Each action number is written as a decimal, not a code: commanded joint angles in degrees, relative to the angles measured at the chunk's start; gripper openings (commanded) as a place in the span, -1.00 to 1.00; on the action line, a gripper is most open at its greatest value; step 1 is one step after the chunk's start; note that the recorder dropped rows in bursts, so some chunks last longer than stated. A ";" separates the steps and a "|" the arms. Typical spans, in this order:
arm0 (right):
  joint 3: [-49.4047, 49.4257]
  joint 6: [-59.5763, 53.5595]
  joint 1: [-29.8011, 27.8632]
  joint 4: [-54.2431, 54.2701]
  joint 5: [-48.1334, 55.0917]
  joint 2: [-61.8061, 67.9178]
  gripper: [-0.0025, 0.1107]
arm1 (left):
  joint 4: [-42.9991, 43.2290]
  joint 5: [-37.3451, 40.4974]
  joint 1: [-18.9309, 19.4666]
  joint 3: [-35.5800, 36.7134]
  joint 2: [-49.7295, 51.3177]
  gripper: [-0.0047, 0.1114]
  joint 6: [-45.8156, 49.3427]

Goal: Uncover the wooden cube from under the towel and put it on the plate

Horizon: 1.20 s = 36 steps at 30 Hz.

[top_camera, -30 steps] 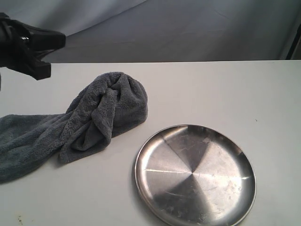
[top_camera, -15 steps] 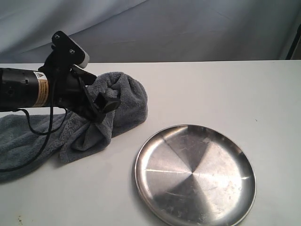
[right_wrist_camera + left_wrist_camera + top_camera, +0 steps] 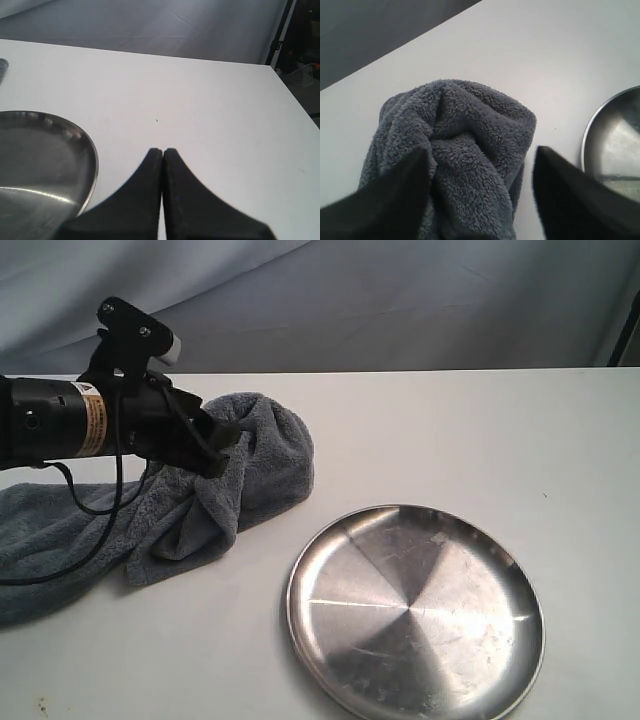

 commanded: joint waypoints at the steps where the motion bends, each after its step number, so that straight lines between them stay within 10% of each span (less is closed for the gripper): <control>1: 0.21 -0.18 0.11 0.27 -0.42 -0.35 -0.96 | -2.23 0.68 -0.31 -0.32 -0.05 -0.57 0.19; 3: 0.21 -0.18 0.11 0.27 -0.42 -0.35 -0.96 | -2.23 0.68 -0.31 -0.32 -0.05 -0.92 0.19; 18: 0.21 -0.18 0.11 0.27 -0.42 -0.35 -0.96 | -5.35 3.77 -0.31 -2.84 1.74 -0.92 5.67; 30: 0.21 -0.18 0.11 0.27 -0.42 -0.35 -0.96 | 1.93 -17.89 -0.31 -13.89 11.24 -0.92 -7.33; 36: 0.21 -0.18 0.11 0.27 -0.42 -0.35 -0.96 | 1.93 17.36 -0.31 -21.55 11.24 -0.92 -7.21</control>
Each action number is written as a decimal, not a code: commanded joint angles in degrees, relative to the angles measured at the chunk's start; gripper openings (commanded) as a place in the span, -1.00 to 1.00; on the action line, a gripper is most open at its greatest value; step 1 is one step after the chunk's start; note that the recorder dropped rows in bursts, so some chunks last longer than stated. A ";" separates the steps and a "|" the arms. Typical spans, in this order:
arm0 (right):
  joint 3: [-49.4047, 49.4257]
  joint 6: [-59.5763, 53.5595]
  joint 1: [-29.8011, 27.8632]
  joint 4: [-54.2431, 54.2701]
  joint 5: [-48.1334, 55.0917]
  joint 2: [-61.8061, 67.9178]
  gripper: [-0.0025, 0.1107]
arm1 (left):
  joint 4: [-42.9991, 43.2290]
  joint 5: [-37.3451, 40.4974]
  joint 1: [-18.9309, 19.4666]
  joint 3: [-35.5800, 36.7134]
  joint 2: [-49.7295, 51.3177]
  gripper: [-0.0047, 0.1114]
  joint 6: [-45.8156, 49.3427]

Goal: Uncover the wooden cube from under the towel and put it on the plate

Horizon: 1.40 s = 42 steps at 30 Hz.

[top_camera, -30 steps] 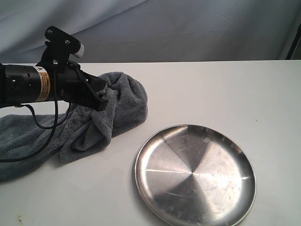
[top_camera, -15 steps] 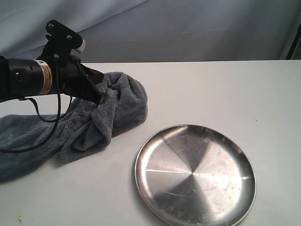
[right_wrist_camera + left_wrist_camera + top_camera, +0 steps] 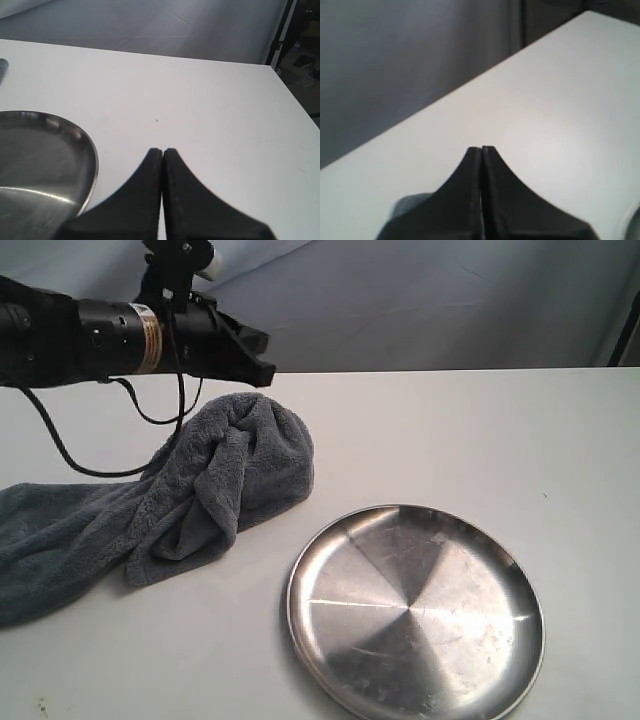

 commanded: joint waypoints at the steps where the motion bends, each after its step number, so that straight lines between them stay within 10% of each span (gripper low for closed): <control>1: 0.21 -0.18 0.11 0.27 -0.42 -0.35 -0.96 | -0.18 24.99 -0.07 -1.84 -0.08 -0.92 -0.40; 10: 0.21 -0.18 0.11 0.27 -0.42 -0.35 -0.96 | -22.98 34.85 -0.07 6.48 -4.60 -0.92 33.45; 22: 0.21 -0.18 0.11 0.27 -0.42 -0.35 -0.96 | -77.46 52.54 -0.07 6.07 -7.19 -0.92 88.72; 31: 0.21 -0.18 0.11 0.27 -0.42 -0.35 -0.96 | -108.37 37.94 -5.61 6.07 -7.19 -0.92 112.26; 36: 0.21 -0.18 0.11 0.27 -0.42 -0.35 -0.96 | -108.37 21.04 -9.34 6.07 -7.19 -0.92 111.51; 42: 0.21 -0.18 0.11 0.27 -0.42 -0.35 -0.96 | -107.11 20.98 -8.98 6.07 -7.19 -0.83 111.73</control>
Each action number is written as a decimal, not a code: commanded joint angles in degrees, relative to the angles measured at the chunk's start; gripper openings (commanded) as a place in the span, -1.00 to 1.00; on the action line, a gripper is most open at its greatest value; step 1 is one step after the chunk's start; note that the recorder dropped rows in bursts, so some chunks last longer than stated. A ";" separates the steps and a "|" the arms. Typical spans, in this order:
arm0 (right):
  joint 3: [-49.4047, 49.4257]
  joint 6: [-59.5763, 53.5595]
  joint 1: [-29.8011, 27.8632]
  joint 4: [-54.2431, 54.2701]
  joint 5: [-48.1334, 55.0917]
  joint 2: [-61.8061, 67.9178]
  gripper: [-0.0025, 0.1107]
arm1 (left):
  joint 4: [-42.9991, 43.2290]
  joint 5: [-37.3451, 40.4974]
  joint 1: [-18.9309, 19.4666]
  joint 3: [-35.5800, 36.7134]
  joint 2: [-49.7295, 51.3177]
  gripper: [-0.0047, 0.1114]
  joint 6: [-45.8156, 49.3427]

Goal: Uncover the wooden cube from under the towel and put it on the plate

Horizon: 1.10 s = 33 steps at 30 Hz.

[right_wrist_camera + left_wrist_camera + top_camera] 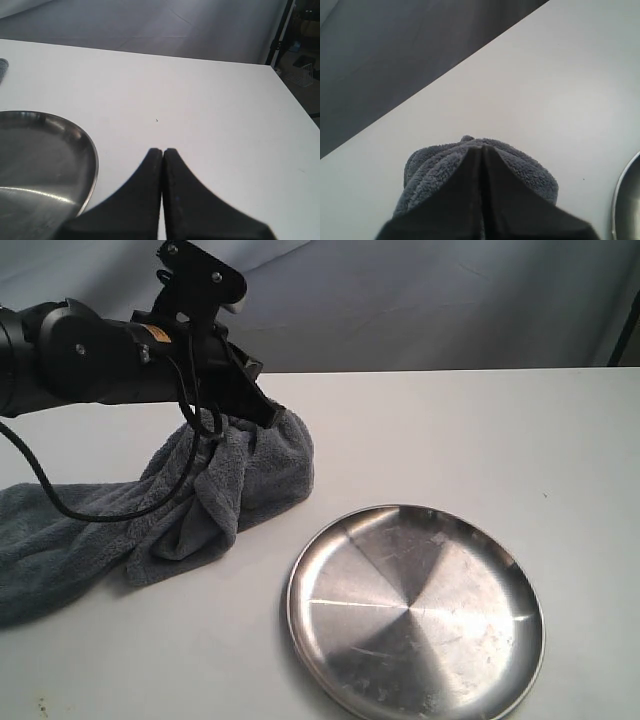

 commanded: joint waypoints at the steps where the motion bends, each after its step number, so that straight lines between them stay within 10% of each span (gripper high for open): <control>1: 0.21 -0.18 0.11 0.27 -0.42 -0.35 -0.96 | 0.23 -0.97 -0.02 -0.06 -0.55 -0.72 0.26; 6: 0.21 -0.18 0.11 0.27 -0.42 -0.35 -0.96 | -2.95 -1.40 -0.02 -0.06 1.06 0.41 -2.14; 9: 0.21 -0.18 0.11 0.27 -0.42 -0.35 -0.96 | -2.96 -3.50 -0.02 -0.06 2.47 0.76 -2.80; 33: 0.21 -0.18 0.11 0.27 -0.42 -0.35 -0.96 | -12.60 -17.09 0.92 -3.74 16.53 0.71 -2.95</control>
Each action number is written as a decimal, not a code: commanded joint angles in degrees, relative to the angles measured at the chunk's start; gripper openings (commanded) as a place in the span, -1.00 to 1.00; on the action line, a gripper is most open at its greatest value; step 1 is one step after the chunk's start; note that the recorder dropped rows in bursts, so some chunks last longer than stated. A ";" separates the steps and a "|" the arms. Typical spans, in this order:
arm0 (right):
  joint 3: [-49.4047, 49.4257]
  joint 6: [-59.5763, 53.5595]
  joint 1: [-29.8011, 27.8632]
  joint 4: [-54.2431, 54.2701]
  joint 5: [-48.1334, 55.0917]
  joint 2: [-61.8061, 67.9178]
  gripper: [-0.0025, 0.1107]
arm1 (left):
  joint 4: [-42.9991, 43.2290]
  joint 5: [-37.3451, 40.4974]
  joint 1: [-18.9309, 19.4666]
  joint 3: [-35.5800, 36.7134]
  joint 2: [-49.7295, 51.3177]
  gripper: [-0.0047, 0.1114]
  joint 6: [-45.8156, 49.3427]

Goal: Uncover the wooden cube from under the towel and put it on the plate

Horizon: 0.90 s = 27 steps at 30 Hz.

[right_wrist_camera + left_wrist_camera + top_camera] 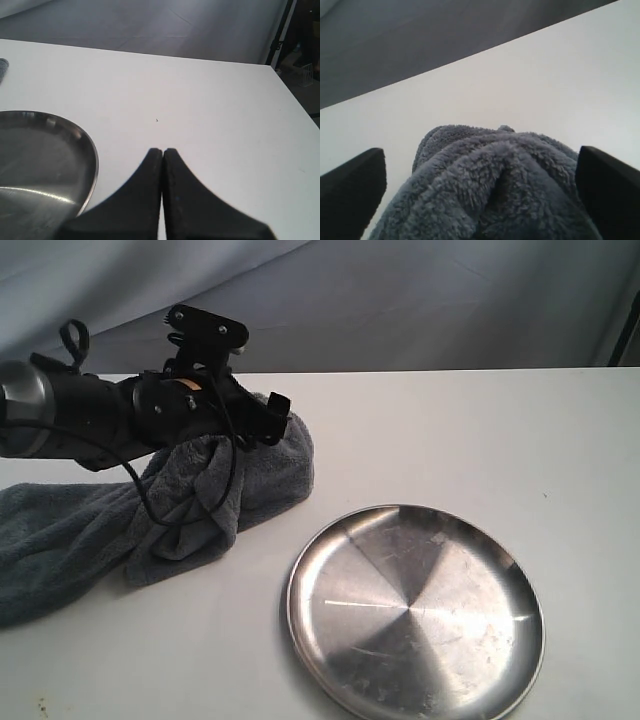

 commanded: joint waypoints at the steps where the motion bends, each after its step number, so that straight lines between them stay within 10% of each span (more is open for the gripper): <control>1: 0.21 -0.18 0.11 0.27 -0.42 -0.35 -0.96 | -1.63 1.32 0.24 -2.61 1.93 0.71 -0.63; 11: 0.21 -0.18 0.11 0.27 -0.42 -0.35 -0.96 | -1.63 5.10 0.24 -4.54 4.07 0.65 -0.73; 21: 0.21 -0.18 0.11 0.27 -0.42 -0.35 -0.96 | -1.63 12.30 0.24 -4.54 4.07 -0.90 -0.65; 27: 0.21 -0.18 0.11 0.27 -0.42 -0.35 -0.96 | -1.63 12.29 0.24 -4.54 2.36 -0.92 -0.65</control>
